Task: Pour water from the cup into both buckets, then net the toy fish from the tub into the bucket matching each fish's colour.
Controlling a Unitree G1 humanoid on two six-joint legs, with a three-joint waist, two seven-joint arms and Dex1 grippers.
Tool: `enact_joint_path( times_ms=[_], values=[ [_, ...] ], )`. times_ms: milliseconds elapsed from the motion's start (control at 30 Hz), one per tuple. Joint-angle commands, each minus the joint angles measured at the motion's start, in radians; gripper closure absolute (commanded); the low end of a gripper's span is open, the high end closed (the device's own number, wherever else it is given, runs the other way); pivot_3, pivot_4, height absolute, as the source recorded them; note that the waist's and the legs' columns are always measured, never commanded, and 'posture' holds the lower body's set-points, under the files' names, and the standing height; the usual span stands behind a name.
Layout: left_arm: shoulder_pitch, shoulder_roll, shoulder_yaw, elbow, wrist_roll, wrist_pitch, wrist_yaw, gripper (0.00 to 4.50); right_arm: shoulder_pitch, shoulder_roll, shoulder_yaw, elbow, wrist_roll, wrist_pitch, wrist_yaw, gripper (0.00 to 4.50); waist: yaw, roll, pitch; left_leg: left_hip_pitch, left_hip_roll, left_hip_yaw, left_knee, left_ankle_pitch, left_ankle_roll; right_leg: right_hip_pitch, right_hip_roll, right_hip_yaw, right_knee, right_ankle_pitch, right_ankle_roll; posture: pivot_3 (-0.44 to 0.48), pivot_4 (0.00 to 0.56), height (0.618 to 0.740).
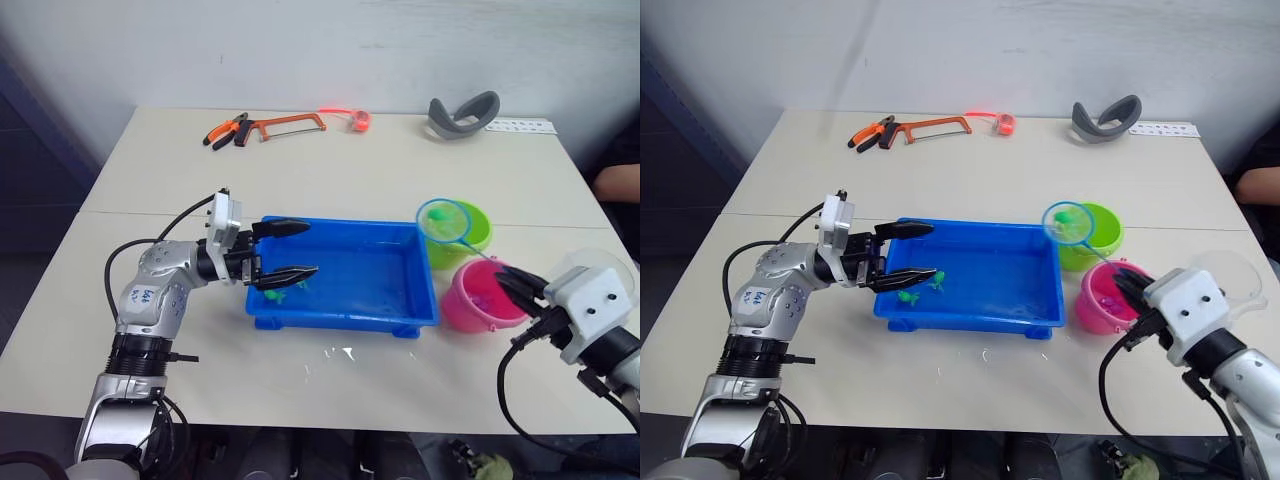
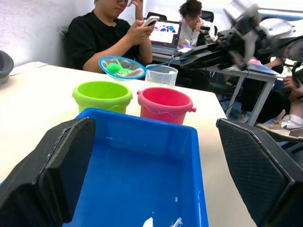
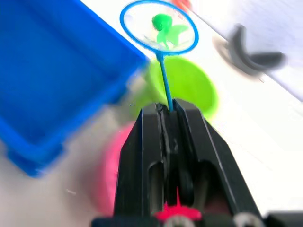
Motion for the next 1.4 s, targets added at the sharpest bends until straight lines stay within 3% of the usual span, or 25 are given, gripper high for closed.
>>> enact_joint_path(
  times_ms=[33, 467, 867, 1233, 1400],
  values=[
    [-0.010, -0.002, 0.003, -0.031, -0.001, -0.007, 0.010, 0.05, -0.034, -0.038, 0.029, 0.093, -0.149, -0.124, -0.045, 4.50, -0.001, 0.000, 0.000, 0.000, 0.000, 0.000, 0.000, 0.000, 0.000, 0.000, 0.000, 0.000, 0.000, 0.000, 0.000, 0.000, 0.150, 0.740],
    [0.010, 0.001, 0.005, -0.061, -0.008, 0.006, 0.030, 0.05, -0.133, -0.251, 0.181, 0.434, -0.703, -0.488, -0.249, 4.50, -0.001, 0.000, 0.000, 0.001, 0.000, 0.002, 0.000, 0.000, 0.000, 0.000, 0.001, 0.002, 0.001, 0.000, 0.000, 0.000, 0.150, 0.740],
    [0.023, -0.008, 0.007, -0.068, -0.006, -0.003, 0.040, 0.05, -0.143, -0.399, 0.194, 0.530, -1.060, -0.647, -0.492, 4.50, -0.001, 0.000, 0.000, 0.001, 0.001, 0.002, 0.000, 0.001, -0.001, 0.000, 0.002, 0.003, 0.000, 0.000, 0.000, 0.000, 0.150, 0.740],
    [-0.003, -0.013, 0.002, -0.037, -0.001, -0.020, 0.027, 0.05, -0.256, -0.586, 0.301, 0.720, -1.149, -0.871, -0.632, 4.50, -0.005, 0.001, 0.000, 0.002, 0.002, 0.002, 0.000, 0.001, -0.002, 0.000, 0.004, 0.005, 0.000, 0.000, 0.000, 0.000, 0.150, 0.740],
    [0.003, -0.011, 0.011, -0.030, 0.001, -0.029, 0.029, 0.05, -0.281, -0.584, 0.295, 0.712, -1.127, -0.879, -0.629, 4.50, -0.004, 0.001, 0.000, 0.002, 0.004, 0.002, -0.001, 0.001, -0.003, 0.000, 0.005, 0.005, 0.000, 0.000, -0.001, 0.000, 0.150, 0.740]
  ],
)
